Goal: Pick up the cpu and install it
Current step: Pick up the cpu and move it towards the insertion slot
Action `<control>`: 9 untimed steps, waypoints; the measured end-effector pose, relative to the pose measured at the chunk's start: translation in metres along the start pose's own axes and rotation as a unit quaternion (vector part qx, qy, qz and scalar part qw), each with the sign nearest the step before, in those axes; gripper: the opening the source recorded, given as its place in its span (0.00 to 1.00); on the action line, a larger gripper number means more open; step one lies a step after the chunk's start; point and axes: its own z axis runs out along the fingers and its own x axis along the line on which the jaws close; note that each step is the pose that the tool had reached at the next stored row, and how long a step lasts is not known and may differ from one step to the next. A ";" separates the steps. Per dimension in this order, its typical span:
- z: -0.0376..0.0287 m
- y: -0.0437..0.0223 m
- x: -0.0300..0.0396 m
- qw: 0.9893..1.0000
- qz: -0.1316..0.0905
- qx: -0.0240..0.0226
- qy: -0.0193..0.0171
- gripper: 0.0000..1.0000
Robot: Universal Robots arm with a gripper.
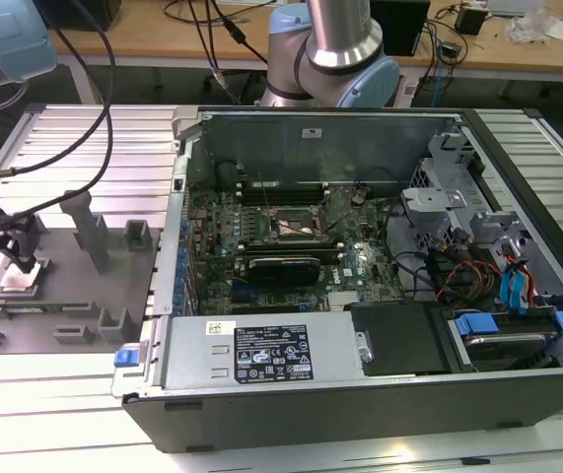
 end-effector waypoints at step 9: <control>0.0094 -0.0006 0.0002 1.000 0.000 0.000 0.000 0.60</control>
